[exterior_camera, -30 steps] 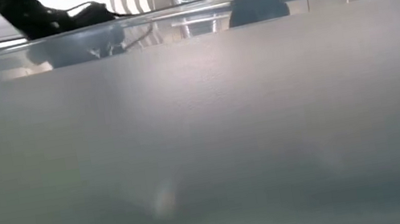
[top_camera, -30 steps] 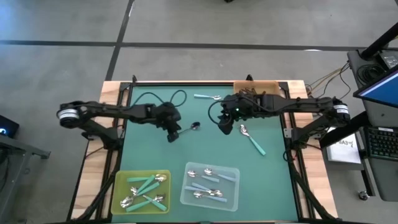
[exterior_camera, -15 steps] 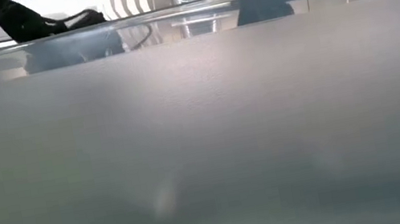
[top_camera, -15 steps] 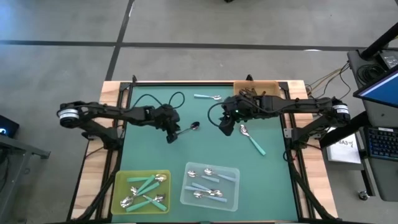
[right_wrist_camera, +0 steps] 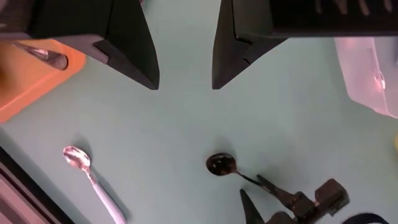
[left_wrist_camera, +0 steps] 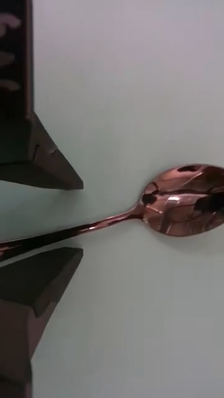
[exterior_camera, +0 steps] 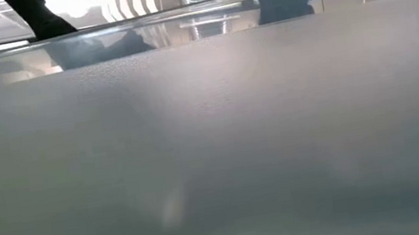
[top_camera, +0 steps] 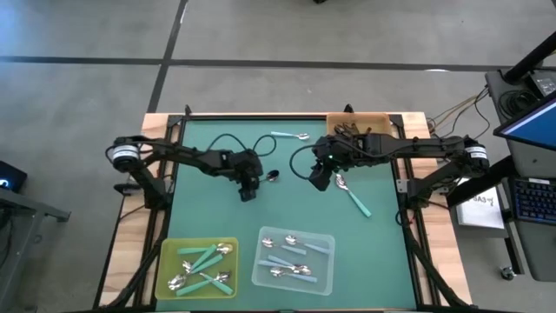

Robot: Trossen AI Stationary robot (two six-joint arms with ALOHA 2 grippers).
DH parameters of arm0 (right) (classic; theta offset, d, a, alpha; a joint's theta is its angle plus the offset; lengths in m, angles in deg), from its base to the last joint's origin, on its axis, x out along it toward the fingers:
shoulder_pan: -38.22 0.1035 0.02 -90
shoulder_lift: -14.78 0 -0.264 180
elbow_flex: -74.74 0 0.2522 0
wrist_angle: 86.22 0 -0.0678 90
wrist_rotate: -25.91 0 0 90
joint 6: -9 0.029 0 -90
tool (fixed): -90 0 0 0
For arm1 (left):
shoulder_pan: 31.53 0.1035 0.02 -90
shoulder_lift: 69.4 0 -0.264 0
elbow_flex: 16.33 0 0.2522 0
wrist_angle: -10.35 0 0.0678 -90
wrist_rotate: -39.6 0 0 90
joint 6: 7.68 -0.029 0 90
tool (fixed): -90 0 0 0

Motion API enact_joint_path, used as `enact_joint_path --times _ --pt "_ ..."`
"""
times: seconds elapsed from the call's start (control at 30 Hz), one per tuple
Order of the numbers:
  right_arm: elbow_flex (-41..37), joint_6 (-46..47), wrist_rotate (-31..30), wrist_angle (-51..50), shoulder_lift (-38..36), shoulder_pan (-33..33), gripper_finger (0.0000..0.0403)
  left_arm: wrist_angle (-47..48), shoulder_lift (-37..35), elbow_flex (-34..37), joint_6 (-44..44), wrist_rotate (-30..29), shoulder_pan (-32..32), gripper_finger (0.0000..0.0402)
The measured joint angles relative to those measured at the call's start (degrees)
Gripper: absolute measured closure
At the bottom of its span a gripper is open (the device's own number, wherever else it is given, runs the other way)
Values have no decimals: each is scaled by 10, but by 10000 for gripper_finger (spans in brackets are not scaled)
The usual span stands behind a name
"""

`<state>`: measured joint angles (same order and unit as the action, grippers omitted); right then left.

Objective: Sort silverware by color (type)
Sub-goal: Put the black spoon into the orange bin

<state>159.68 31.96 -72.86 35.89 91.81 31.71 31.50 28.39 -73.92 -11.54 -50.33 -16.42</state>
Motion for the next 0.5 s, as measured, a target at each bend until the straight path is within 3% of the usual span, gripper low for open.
enact_joint_path --times 0.17,0.37,0.5 --pt "-1 0 0 -9 0 0 264 -11 24 8 23 -8 0 278" --pt "-1 -3 0 -12 0 0 264 -53 34 30 76 -1 1 385" --pt "-1 1 0 -23 0 0 264 -64 23 36 110 -1 1 394"
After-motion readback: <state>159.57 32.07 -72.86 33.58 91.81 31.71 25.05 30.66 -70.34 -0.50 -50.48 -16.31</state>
